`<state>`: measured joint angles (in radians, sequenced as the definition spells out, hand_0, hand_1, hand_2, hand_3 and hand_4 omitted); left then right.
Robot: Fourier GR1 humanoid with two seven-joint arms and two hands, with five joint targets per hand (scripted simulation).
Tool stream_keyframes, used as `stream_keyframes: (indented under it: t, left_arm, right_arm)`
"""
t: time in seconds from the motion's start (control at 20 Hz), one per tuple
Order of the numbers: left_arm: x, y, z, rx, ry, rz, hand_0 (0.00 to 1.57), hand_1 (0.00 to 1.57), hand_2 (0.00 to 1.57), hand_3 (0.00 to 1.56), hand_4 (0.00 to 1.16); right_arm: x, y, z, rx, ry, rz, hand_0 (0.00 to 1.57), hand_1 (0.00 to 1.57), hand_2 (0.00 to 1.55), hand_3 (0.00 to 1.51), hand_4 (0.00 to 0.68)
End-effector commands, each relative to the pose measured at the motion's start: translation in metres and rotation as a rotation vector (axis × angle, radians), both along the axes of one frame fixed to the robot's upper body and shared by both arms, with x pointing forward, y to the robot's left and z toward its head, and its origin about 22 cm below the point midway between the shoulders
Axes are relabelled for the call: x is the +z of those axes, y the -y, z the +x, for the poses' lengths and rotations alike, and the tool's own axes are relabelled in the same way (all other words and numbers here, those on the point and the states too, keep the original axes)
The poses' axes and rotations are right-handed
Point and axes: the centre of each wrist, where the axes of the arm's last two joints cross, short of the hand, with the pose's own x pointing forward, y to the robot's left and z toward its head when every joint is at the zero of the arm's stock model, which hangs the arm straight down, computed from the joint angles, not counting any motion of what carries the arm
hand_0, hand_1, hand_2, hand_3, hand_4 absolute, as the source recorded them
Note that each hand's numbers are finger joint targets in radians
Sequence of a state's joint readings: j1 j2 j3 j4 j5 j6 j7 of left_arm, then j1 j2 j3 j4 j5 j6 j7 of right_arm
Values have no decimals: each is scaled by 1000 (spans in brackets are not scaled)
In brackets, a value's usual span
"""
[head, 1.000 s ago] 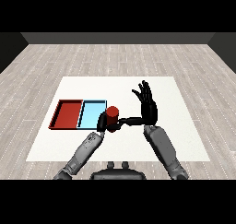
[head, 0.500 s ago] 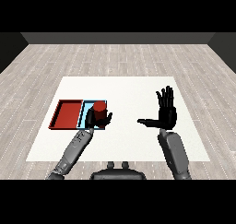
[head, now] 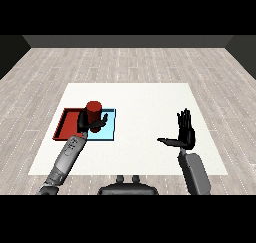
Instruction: Pick the red can and put it in the red box
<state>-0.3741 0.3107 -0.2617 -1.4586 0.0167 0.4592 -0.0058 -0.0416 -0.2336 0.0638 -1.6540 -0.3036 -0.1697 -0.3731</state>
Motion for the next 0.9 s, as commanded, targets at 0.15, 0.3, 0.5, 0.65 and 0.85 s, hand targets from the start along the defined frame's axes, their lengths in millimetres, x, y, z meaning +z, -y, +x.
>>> stream_keyframes:
  t: [0.15, 0.3, 0.5, 0.65, 0.85]
  left_arm:
    - [6, -60, 39, 145, -50, 152, 1445, 1445, 1456, 1394, 1106]
    - [5, -82, 42, 225, -176, 193, 1532, 1532, 1460, 1441, 1084]
    - [-28, -144, 42, 339, -273, 190, 1571, 1571, 1560, 1457, 1101]
    - [-64, -138, 51, 384, -361, 201, 1571, 1571, 1566, 1485, 1091]
    - [-91, -176, 33, 474, -436, 265, 1571, 1571, 1571, 1501, 1040]
  right_arm:
    - [-35, 23, -9, -25, -74, -3, 0, 0, 0, 0, 0]
    - [-48, -2, -3, -29, -83, 10, 0, 0, 0, 0, 0]
    - [-48, 14, 10, -5, -93, -35, 0, 0, 0, 0, 0]
    - [-33, 16, 15, -31, -49, -17, 0, 0, 0, 0, 0]
    - [-41, 7, 7, -15, -25, -31, 0, 0, 0, 0, 0]
